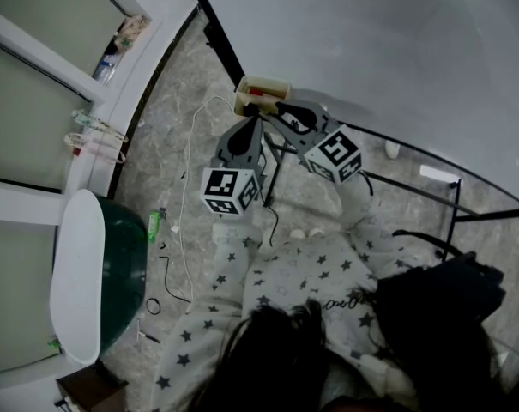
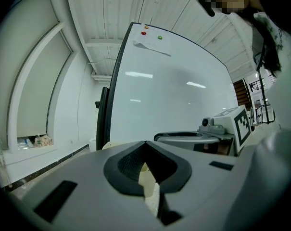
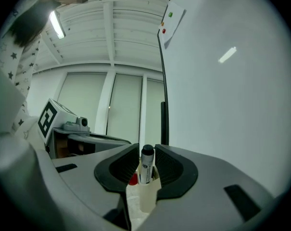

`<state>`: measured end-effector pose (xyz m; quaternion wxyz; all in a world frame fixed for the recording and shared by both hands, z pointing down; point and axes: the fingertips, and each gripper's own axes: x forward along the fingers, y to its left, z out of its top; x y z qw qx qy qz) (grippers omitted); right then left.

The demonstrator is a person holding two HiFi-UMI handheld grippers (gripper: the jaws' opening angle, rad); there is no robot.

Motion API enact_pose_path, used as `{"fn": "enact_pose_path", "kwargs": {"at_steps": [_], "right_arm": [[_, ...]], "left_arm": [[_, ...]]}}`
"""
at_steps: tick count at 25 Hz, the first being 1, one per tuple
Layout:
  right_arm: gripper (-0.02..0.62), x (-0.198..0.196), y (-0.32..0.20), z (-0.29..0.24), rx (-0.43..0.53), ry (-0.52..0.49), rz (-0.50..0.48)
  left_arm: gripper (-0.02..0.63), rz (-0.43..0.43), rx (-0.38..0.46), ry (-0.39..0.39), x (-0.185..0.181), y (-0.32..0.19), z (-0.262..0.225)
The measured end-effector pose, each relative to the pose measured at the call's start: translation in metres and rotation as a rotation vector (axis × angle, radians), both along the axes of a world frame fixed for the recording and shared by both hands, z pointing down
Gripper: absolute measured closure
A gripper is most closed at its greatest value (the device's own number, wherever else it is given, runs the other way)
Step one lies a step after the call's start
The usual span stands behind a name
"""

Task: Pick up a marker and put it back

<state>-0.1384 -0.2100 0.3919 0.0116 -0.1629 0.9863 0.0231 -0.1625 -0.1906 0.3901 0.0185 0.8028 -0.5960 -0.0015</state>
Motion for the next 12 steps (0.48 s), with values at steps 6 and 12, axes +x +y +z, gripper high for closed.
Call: {"fn": "enact_pose_path", "kwargs": {"at_steps": [6, 12], "right_arm": [[0.433, 0.01, 0.003, -0.037, 0.025, -0.051, -0.009], [0.434, 0.02, 0.023, -0.08, 0.068, -0.081, -0.055]], "left_arm": [[0.605, 0.006, 0.052, -0.024, -0.001, 0.004, -0.03], [0.605, 0.046, 0.094, -0.038, 0.01, 0.009, -0.065]]}}
